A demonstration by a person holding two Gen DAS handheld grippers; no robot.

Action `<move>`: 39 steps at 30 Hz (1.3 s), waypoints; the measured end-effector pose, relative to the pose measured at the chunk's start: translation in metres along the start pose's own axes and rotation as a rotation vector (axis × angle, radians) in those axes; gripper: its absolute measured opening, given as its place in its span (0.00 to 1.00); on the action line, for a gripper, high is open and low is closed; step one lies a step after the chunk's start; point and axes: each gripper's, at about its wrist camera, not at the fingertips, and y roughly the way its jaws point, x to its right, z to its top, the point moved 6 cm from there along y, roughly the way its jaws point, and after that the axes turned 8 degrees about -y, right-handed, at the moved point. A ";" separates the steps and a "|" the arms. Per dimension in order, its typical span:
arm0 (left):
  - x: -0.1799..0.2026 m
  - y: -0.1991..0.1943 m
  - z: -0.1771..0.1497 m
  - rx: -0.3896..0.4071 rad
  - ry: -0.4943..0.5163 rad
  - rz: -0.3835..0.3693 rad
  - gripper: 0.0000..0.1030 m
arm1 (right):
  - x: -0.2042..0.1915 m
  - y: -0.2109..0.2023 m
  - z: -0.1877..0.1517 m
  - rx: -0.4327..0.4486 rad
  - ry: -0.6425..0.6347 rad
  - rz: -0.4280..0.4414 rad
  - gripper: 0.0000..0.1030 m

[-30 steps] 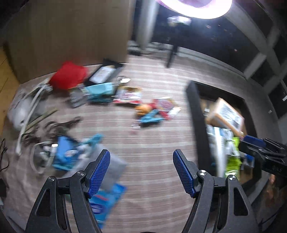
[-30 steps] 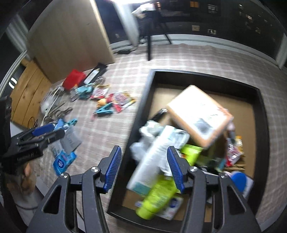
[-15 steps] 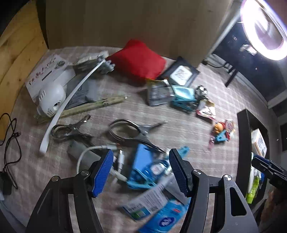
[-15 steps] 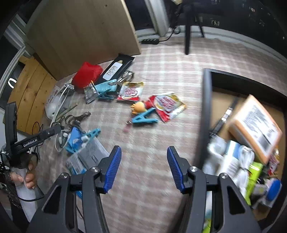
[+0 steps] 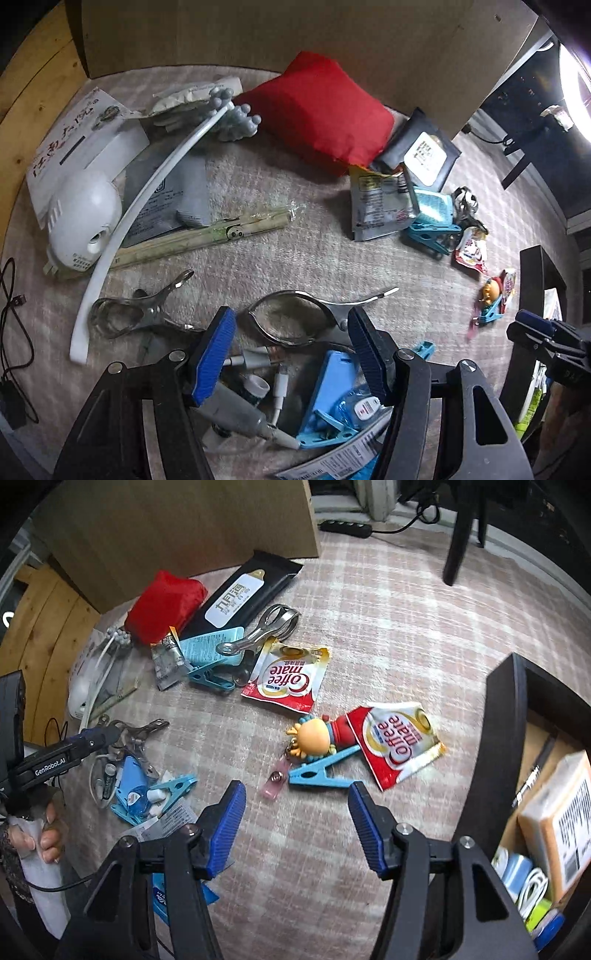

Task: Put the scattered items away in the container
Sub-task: 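Grasp the steel clamp with the left tool while the right tool grasps the blue clothespin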

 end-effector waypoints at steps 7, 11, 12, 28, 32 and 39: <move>-0.004 0.009 0.000 -0.022 0.014 0.024 0.44 | 0.004 0.011 0.007 -0.031 -0.009 0.031 0.55; -0.005 0.016 -0.001 -0.036 0.010 0.026 0.42 | 0.006 0.016 0.008 -0.040 -0.004 0.033 0.55; -0.005 0.018 -0.001 -0.040 0.011 0.029 0.41 | 0.006 0.018 0.008 -0.043 -0.006 0.033 0.55; 0.004 0.025 0.009 0.017 0.063 0.099 0.15 | -0.017 0.040 0.012 -0.098 -0.135 -0.138 0.52; -0.001 0.024 0.007 0.021 0.058 0.092 0.14 | -0.012 0.037 0.012 -0.093 -0.120 -0.144 0.37; -0.005 0.013 0.004 0.035 0.031 0.058 0.08 | -0.006 0.026 0.011 -0.068 -0.049 -0.063 0.01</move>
